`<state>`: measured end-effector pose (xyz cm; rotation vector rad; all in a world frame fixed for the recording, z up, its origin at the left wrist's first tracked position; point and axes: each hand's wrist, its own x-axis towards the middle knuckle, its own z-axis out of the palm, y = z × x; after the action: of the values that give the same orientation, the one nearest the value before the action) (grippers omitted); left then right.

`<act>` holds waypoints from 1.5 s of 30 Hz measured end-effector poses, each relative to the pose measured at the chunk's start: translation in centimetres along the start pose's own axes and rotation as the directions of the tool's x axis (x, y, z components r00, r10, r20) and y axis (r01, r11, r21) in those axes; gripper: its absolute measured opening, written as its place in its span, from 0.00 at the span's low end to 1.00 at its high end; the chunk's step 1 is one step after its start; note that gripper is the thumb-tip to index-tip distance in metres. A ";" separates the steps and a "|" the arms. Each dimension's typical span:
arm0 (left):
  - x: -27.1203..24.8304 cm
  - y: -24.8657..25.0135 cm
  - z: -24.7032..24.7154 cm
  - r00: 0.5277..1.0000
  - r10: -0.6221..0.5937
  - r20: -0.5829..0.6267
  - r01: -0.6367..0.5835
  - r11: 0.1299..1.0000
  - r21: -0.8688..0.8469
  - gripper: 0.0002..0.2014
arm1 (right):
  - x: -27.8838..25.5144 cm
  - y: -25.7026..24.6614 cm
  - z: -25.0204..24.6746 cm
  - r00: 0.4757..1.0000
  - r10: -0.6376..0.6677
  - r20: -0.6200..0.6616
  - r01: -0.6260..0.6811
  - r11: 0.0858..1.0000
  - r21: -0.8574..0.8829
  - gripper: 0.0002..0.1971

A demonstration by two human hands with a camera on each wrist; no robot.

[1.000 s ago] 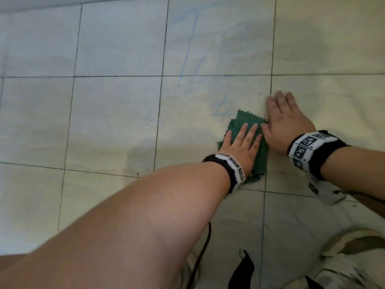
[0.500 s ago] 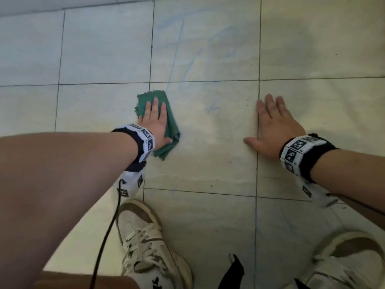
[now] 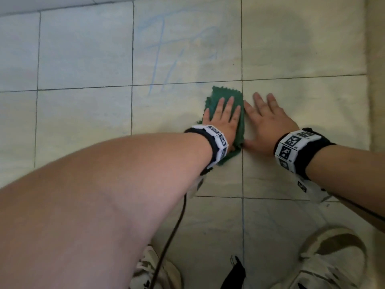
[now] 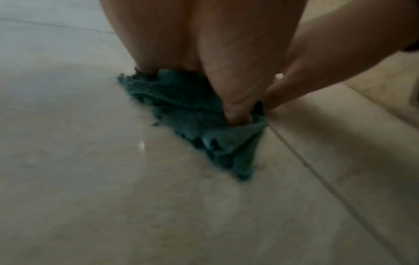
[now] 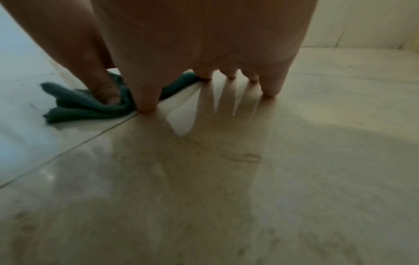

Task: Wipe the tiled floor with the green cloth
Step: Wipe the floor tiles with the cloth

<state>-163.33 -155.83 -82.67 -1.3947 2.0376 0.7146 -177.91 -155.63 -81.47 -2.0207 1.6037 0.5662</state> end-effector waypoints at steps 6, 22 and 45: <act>-1.3 -8.4 -1.3 0.998 -0.064 -0.024 0.063 0.998 -0.018 0.57 | 0.5 0.1 -0.7 0.998 -0.006 0.059 0.008 0.999 -0.031 0.62; 2.4 -2.1 -3.9 0.994 -0.104 -0.014 0.100 0.981 -0.165 0.58 | 0.6 -0.3 -1.5 0.996 0.016 0.090 -0.017 1.000 0.006 0.64; 1.9 -1.5 -2.2 0.998 0.038 -0.049 -0.037 0.999 0.005 0.58 | 0.6 0.5 -1.8 0.995 -0.003 0.097 0.005 1.000 -0.015 0.68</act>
<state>-162.86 -159.06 -82.66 -1.3879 2.1072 0.6980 -178.21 -157.23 -80.49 -1.9757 1.5426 0.6663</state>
